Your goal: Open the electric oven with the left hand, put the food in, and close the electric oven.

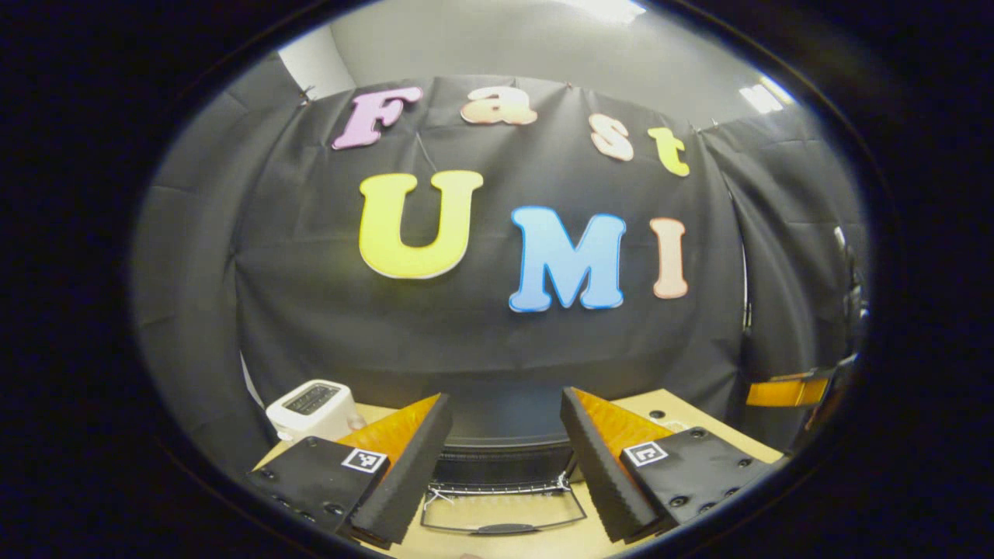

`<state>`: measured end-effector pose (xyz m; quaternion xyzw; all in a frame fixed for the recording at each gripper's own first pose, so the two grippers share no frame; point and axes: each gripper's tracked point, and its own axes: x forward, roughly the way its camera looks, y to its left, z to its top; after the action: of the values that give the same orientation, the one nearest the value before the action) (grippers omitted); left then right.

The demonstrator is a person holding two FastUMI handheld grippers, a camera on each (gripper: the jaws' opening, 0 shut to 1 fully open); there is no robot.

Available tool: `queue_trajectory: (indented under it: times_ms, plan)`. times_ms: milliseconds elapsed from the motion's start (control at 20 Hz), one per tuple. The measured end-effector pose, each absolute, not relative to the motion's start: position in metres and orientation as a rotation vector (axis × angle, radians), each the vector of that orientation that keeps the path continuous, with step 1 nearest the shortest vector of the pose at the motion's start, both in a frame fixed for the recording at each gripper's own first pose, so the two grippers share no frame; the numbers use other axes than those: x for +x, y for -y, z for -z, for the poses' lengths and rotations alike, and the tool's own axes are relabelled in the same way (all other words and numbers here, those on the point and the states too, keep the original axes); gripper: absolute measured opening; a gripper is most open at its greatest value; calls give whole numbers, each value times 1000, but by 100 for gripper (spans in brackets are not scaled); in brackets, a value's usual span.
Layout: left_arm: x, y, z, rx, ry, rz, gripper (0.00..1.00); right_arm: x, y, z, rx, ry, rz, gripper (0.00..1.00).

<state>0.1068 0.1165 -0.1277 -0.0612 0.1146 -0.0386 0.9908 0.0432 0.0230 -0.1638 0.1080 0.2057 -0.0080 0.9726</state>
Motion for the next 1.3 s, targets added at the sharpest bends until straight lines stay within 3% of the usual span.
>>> queue_trajectory:
  times_ms: [400, 600, 800, 1050, 1300]
  plan:
    - [104, -149, 65, -120, -131, -32, 96, 37, -1, 271, 281, -601, 11, 99]
    - [94, -149, 77, -122, -196, -64, 88, 28, -6, 326, 380, -701, -9, 99]
    - [97, -147, 85, -101, -232, -103, 100, 22, -19, 382, 492, -803, -39, 96]
    - [98, -141, 86, -70, -266, -129, 100, 25, -44, 398, 643, -856, -131, 95]
    - [86, -132, 92, -44, -295, -155, 100, 32, -61, 408, 777, -884, -175, 30]
